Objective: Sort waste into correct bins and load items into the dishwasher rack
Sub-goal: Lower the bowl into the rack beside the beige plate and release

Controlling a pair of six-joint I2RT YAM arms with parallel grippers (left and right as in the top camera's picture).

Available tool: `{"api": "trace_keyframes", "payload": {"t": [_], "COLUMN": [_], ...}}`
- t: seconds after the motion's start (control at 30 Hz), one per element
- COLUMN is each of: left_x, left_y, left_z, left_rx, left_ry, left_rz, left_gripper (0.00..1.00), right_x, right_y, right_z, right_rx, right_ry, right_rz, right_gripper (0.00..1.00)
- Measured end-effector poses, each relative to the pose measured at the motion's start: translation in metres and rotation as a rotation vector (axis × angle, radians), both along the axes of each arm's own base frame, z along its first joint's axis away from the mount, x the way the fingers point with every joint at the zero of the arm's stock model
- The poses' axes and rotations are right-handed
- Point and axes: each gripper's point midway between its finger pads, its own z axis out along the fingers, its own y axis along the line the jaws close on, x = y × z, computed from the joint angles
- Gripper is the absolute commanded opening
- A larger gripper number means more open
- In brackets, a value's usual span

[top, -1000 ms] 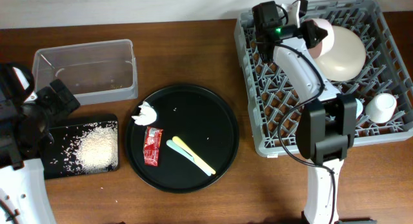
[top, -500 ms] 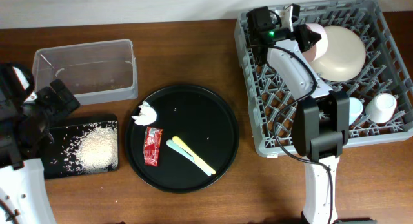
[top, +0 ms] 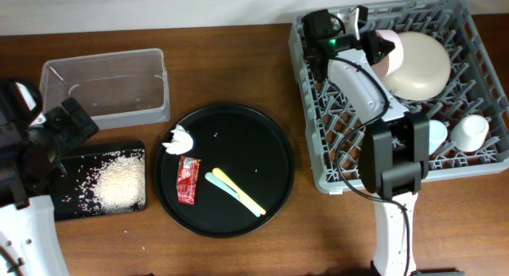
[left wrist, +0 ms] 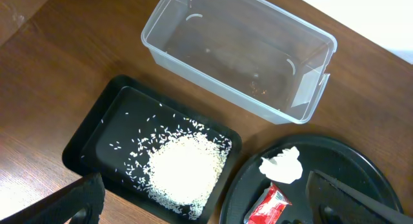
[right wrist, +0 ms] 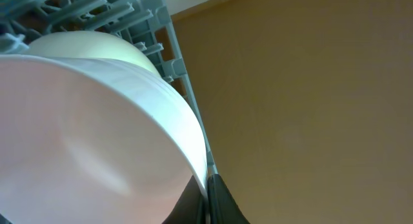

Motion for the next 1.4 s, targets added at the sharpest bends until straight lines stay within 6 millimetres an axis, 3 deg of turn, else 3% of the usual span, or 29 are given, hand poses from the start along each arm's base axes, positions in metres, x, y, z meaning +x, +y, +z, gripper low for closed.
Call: {"api": "trace_keyframes", "payload": {"t": [0.23, 1.4], "left_x": [0.000, 0.000], "left_y": [0.000, 0.000], "left_z": [0.000, 0.000], "left_rx": [0.000, 0.000], "left_ry": [0.000, 0.000], "left_rz": [0.000, 0.000], "left_gripper": [0.99, 0.99], "right_x": [0.002, 0.001], "right_y": [0.039, 0.037], "right_z": [0.000, -0.015], "right_rx": [-0.003, -0.035], "right_ry": [0.002, 0.062], "right_rz": [0.074, 0.068], "right_gripper": [0.04, 0.04]}}
